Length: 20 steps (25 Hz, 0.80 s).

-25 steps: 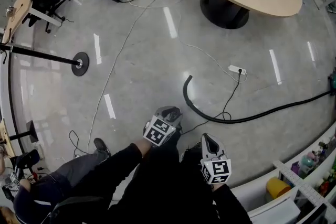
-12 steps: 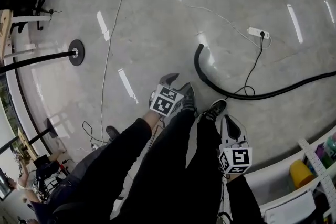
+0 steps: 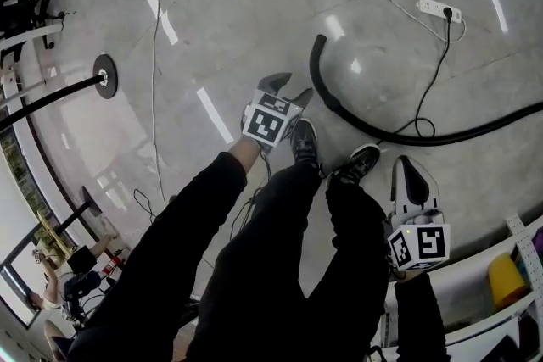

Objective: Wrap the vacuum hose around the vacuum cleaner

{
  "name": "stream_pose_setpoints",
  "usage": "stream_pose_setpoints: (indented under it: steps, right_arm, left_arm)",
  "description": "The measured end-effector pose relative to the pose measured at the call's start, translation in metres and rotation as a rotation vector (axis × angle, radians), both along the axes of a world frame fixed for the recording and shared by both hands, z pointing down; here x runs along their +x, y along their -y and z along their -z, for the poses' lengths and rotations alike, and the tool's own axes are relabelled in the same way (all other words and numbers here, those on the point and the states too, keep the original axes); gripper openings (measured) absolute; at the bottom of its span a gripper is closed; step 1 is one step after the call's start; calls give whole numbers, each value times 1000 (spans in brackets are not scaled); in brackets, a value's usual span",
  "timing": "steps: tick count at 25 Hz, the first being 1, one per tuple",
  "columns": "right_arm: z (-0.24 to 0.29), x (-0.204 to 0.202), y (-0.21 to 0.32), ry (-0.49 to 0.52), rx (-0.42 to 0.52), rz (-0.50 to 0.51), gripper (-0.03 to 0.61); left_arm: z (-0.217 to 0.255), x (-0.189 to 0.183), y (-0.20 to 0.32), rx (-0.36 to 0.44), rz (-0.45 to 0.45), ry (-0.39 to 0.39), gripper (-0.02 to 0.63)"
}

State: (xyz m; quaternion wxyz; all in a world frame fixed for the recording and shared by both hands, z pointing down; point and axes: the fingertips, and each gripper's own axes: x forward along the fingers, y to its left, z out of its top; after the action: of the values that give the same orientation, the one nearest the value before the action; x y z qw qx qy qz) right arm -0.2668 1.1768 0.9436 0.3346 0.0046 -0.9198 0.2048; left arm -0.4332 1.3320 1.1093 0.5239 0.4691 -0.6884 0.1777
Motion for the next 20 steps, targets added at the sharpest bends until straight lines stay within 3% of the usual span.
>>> stream_pose_setpoints:
  steps: [6,9,13,17,18,19,20]
  right_arm:
    - [-41,-38,46,72,-32,-83,14]
    - [-53,-51,60,104,-34,-95,14]
    - [-74,-55,66,112,-25,-70,14]
    - [-76,-60,84,151,18,-69,14]
    - [-77,-59,89,151,28,-74,14]
    - [-78,-58,92,150,32,-84,14]
    - [-78,-58,95,147,30,-97,14]
  left_arm:
    - [-118,-17,1,-84,40,-10,235]
    - [-162,-27,5,-81,97,-26,235]
    - [-203,-47,26,-26,164,-40,235]
    - [-237,-67,39,-42,159,-4,234]
    - [-242,-68,42,-43,145,3,222]
    - [-242,-68,46,-43,124,12,151]
    - [-238,-67,48,-43,101,24,146]
